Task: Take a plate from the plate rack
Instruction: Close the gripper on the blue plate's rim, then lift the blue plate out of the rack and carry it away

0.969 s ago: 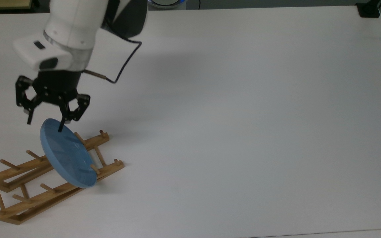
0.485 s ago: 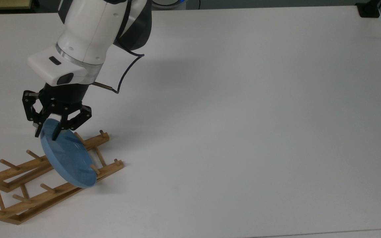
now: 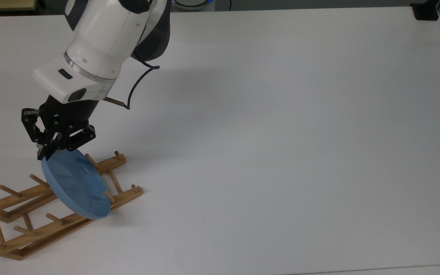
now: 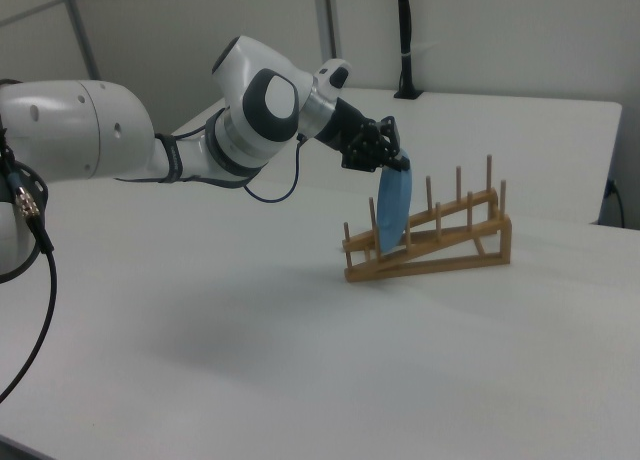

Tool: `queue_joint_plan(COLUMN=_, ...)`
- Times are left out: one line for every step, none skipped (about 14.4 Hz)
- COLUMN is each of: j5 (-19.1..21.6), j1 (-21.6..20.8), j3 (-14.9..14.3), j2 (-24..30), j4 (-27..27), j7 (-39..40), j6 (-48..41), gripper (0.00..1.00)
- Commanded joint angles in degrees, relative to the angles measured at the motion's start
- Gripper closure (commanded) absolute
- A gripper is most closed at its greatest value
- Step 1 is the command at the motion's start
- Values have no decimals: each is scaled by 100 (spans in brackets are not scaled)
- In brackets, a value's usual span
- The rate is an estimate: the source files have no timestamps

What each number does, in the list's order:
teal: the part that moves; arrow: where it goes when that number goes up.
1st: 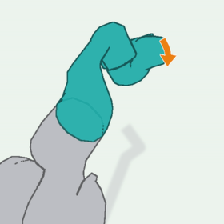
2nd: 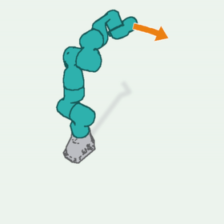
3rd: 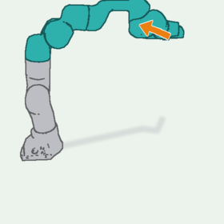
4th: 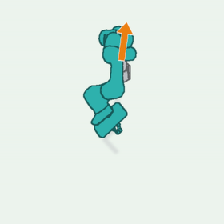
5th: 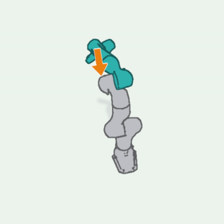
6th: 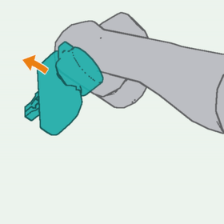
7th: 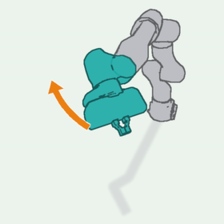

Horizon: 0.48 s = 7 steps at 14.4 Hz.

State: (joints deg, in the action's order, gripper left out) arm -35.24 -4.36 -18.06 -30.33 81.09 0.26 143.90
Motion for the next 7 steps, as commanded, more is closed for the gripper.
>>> queue_joint_plan(j5=-71, j1=-100, j3=-136, j2=-9, j4=3, j7=88, j6=156, gripper=100)
queue_joint_plan(j5=-71, j1=-109, j3=-136, j2=9, j4=-6, j7=88, j6=156, gripper=100)
queue_joint_plan(j5=-71, j1=-126, j3=-136, j2=35, j4=-6, j7=80, j6=156, gripper=100)
queue_joint_plan(j5=-71, j1=-135, j3=-136, j2=62, j4=-14, j7=80, j6=156, gripper=100)
queue_joint_plan(j5=-80, j1=-144, j3=-136, j2=105, j4=-32, j7=71, j6=156, gripper=100)
queue_joint_plan(j5=-89, j1=-135, j3=-136, j2=149, j4=-58, j7=71, j6=156, gripper=100)
queue_joint_plan(j5=-89, j1=-135, j3=-145, j2=237, j4=-67, j7=71, j6=156, gripper=100)
